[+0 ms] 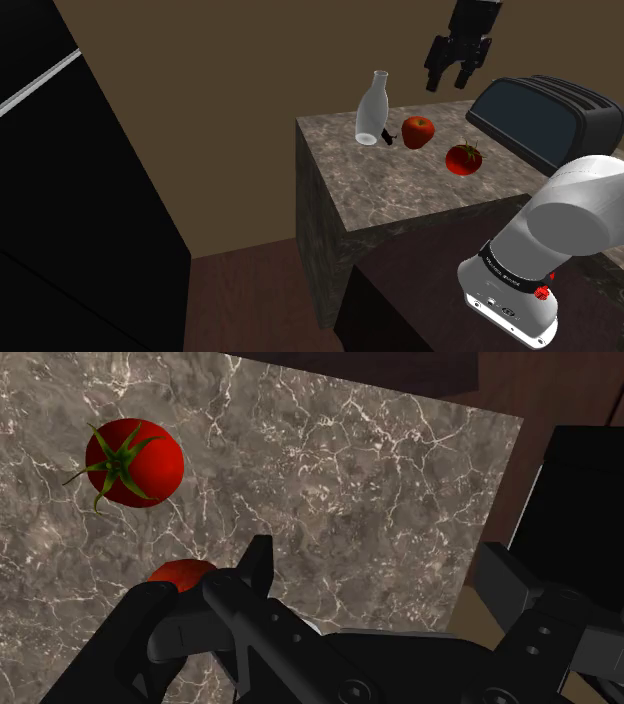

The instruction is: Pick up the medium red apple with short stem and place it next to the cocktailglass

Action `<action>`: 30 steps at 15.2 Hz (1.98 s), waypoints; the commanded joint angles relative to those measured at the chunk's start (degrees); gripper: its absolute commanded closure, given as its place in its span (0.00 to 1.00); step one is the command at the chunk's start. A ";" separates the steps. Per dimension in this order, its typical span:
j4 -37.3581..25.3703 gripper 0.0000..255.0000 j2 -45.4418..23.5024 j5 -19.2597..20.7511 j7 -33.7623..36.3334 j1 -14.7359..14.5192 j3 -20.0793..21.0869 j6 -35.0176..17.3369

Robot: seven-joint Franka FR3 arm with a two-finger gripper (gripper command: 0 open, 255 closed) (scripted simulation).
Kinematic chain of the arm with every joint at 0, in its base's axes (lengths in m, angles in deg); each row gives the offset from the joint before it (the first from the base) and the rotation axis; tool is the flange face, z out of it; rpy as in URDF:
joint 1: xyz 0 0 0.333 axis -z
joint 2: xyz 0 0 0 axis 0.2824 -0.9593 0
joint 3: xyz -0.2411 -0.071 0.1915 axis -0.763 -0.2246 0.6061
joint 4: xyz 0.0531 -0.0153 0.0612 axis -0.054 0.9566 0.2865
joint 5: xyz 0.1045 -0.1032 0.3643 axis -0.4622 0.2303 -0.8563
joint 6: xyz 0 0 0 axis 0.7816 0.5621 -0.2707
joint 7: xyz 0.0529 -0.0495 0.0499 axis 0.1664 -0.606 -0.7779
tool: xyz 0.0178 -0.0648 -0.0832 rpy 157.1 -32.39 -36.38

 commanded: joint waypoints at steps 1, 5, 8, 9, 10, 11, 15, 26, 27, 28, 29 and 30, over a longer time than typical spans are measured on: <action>0.00 0.00 0.00 0.00 0.00 0.00 0.00 0.00; 3.16 0.00 -2.53 3.55 -3.24 1.45 -2.20 -6.79; 4.81 0.00 -5.18 6.05 -5.47 2.58 -3.95 -12.09; 5.22 0.00 -6.21 6.86 -6.17 2.95 -4.54 -13.88; 5.55 0.00 -7.30 7.64 -6.85 3.32 -5.15 -15.68; 5.80 0.00 -8.47 8.39 -7.52 3.69 -5.76 -17.49; 6.06 0.00 -13.76 11.14 -10.06 5.10 -8.24 -24.72; 5.20 0.00 -26.60 14.40 -14.32 7.24 -12.98 -40.00; 5.58 0.00 -27.07 14.40 -14.35 7.26 -13.10 -40.85; 5.94 0.00 -27.55 14.39 -14.38 7.28 -13.21 -41.69; 6.29 0.00 -28.05 14.38 -14.42 7.30 -13.33 -42.54; 6.50 0.00 -28.33 14.38 -14.44 7.32 -13.39 -43.03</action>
